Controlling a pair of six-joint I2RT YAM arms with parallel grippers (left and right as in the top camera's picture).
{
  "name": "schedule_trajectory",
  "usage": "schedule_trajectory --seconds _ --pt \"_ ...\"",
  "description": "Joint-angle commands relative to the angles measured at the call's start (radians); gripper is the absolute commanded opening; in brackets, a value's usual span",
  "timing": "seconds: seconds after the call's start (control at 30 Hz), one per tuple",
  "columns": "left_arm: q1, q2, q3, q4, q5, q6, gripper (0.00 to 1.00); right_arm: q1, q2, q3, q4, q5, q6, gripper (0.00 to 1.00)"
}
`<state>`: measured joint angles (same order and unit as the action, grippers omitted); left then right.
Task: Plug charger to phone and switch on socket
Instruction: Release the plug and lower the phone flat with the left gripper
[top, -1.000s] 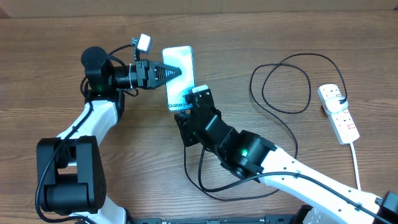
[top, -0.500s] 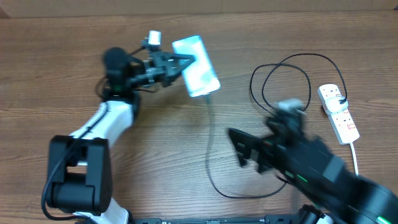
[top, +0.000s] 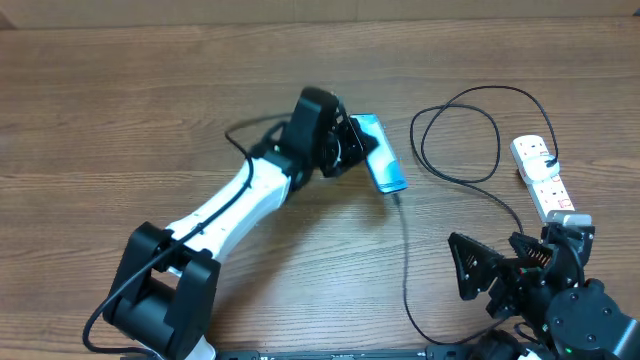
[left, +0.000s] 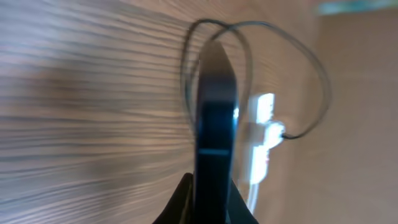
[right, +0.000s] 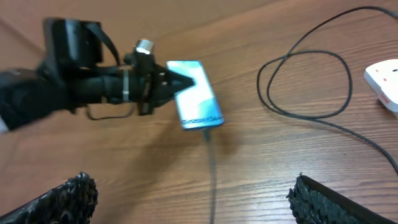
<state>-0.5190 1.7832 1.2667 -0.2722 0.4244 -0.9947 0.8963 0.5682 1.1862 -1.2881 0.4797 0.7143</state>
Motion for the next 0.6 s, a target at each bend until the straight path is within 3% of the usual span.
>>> schedule_trajectory --seconds 0.0,0.17,0.27,0.43,0.57 --pt "0.084 -0.011 0.158 -0.182 0.059 0.423 0.04 -0.002 0.002 0.006 -0.001 0.067 0.023 1.0" --pt "0.254 -0.005 0.192 -0.458 0.392 0.798 0.04 -0.002 0.002 0.006 0.008 0.095 0.024 1.0" --pt "0.348 0.018 0.185 -0.641 0.431 0.994 0.04 -0.002 0.002 0.006 0.013 0.095 0.074 1.0" --pt "0.428 0.082 0.145 -0.763 0.541 1.223 0.04 -0.002 0.005 0.005 0.047 0.096 0.101 1.0" --pt "0.427 0.135 0.115 -0.723 0.544 1.235 0.04 -0.002 0.005 0.005 0.055 0.087 0.101 1.0"
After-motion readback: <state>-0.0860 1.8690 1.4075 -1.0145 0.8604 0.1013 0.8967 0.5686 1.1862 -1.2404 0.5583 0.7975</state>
